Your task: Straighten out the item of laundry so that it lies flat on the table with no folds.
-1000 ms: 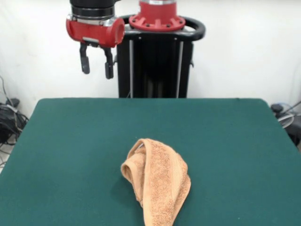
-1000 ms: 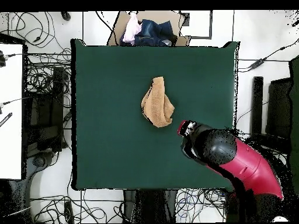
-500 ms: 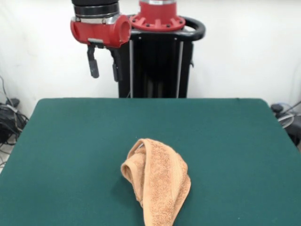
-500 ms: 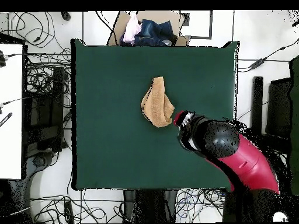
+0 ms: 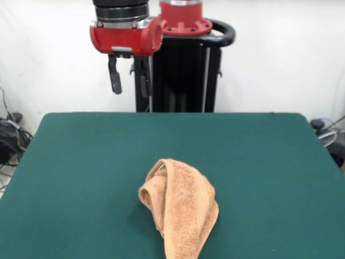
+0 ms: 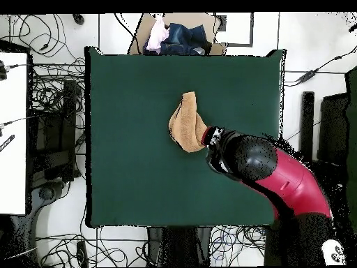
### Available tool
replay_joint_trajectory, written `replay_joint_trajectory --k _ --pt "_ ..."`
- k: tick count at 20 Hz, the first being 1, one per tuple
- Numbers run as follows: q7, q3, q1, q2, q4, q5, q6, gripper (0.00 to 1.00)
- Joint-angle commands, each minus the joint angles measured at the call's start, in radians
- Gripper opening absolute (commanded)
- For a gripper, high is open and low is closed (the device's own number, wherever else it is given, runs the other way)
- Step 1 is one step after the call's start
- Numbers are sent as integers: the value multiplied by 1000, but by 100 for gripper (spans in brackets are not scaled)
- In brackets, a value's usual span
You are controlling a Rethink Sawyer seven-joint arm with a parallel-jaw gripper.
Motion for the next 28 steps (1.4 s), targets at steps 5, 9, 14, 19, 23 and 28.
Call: replay_joint_trajectory --k 5,9,14,19,23,28 --pt "-342 284 -145 88 3 -216 37 100" --pt "-342 328 -189 123 -1 -241 35 100" --pt "-337 382 -213 175 -69 -253 75 100" --pt "-303 398 -191 171 -119 -237 161 100" --pt "-316 410 -171 155 -165 -249 255 100" --pt "-352 430 -201 150 -146 -270 306 100"
